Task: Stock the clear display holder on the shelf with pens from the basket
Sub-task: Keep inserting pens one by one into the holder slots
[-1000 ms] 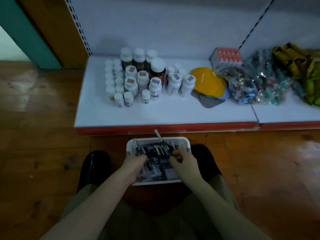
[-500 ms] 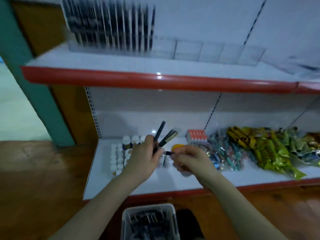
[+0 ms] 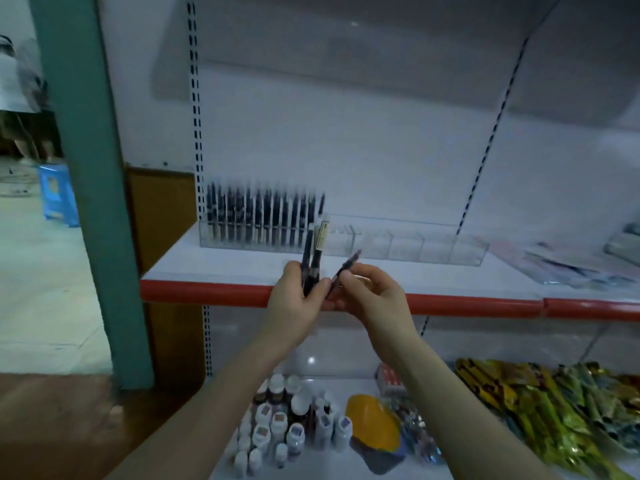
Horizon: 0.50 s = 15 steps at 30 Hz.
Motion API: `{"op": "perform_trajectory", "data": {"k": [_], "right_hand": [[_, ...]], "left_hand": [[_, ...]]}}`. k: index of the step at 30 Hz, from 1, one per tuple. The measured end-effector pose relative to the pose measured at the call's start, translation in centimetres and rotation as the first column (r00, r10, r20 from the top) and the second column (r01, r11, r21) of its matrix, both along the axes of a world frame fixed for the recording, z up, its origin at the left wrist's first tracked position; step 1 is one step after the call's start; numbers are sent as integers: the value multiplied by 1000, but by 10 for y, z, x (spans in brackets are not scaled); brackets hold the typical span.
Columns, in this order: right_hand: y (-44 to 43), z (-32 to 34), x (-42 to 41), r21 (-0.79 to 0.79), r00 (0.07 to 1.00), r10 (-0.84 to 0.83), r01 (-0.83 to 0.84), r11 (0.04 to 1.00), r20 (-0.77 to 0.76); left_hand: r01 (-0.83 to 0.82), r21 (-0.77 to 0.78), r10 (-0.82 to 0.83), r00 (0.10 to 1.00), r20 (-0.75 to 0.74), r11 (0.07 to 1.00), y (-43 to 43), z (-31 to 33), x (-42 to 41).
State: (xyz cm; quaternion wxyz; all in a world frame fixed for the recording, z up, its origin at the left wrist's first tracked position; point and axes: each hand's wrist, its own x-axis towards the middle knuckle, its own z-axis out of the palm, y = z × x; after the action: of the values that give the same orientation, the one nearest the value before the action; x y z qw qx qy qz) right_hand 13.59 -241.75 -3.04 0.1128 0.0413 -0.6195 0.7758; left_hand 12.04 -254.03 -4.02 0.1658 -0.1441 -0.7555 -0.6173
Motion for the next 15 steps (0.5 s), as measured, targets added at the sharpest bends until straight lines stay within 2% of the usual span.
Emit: {"op": "perform_trajectory", "data": {"k": [3,7,10,15], "right_hand": [[4,27,-13,23,998,-56,57,998,-34],[10,56,-40,177,981,-141,163,970,-134],[14,68,-67,241,971,-163,203,949,-174],[19,84,-123,337,949,-187,268,902,-255]], "left_hand": [[-61,-1,61,998,33,998,-5,17,-14],[-43,86,40,999,38,995,-13,41,-30],[-61,57,62,998,-19,997,-17,53,-49],[-109,158,123,989,-82,981,-21,65,-88]]}}
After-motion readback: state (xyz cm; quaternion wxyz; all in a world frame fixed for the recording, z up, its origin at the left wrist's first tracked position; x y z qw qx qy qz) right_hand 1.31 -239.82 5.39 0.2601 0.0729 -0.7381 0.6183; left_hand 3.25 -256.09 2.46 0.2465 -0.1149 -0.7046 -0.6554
